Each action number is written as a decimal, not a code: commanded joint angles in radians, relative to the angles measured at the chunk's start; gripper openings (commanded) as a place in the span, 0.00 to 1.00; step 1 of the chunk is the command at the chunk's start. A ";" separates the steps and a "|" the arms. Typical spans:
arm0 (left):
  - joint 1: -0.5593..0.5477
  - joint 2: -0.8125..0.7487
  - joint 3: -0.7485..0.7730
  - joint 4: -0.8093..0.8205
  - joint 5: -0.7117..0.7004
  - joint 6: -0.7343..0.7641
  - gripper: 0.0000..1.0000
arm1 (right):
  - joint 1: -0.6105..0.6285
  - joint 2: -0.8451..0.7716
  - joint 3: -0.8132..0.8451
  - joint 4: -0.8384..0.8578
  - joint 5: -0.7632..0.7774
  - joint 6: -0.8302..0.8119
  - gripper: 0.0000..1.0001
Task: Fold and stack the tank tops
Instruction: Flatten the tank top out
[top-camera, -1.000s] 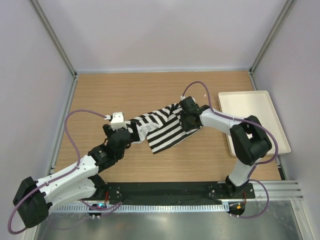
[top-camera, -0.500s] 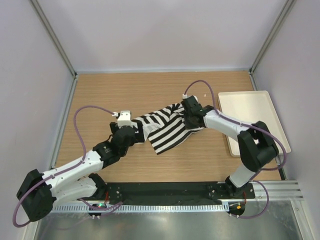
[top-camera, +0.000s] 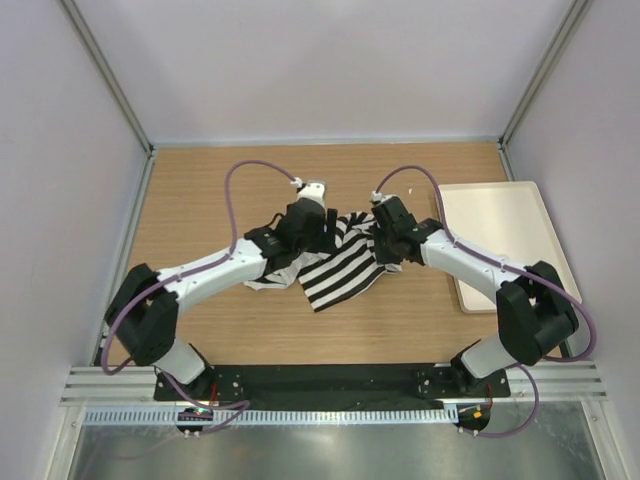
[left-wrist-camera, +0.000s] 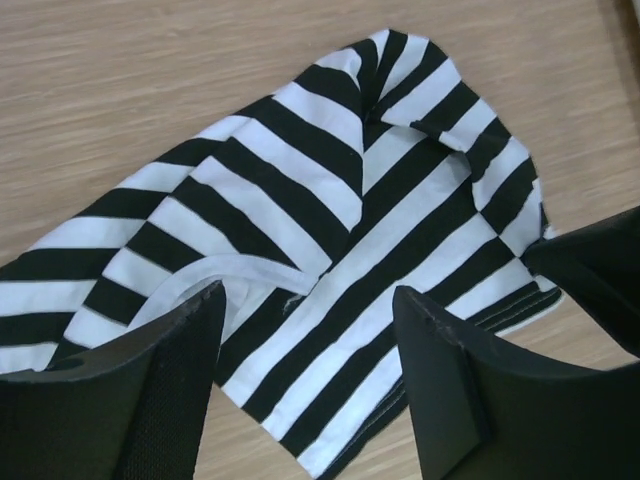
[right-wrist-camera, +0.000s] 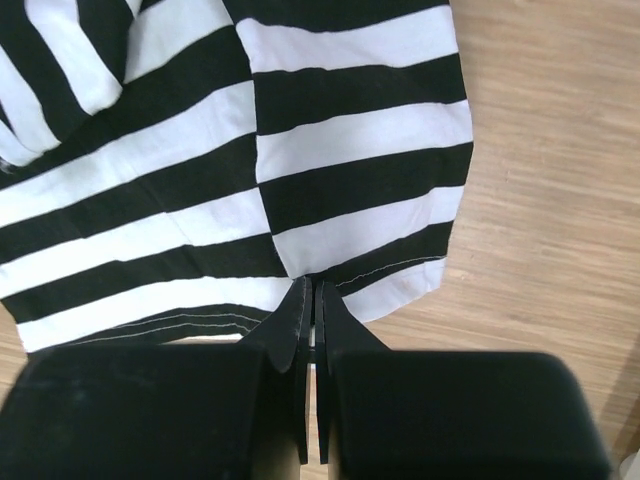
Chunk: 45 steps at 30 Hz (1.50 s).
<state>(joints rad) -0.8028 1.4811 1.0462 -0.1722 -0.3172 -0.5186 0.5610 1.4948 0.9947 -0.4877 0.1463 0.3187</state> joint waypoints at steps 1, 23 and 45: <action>0.002 0.132 0.107 -0.114 0.099 0.101 0.68 | 0.005 -0.027 -0.022 0.029 -0.014 0.020 0.04; 0.016 0.443 0.350 -0.285 -0.048 0.164 0.00 | -0.010 -0.065 -0.120 0.126 -0.048 0.085 0.04; 0.131 0.099 -0.008 -0.007 0.079 0.124 0.15 | 0.019 0.074 -0.090 0.094 -0.079 0.025 0.38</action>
<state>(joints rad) -0.6720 1.5799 1.0367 -0.2329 -0.2684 -0.3893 0.5617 1.5486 0.8642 -0.3798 0.0193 0.3660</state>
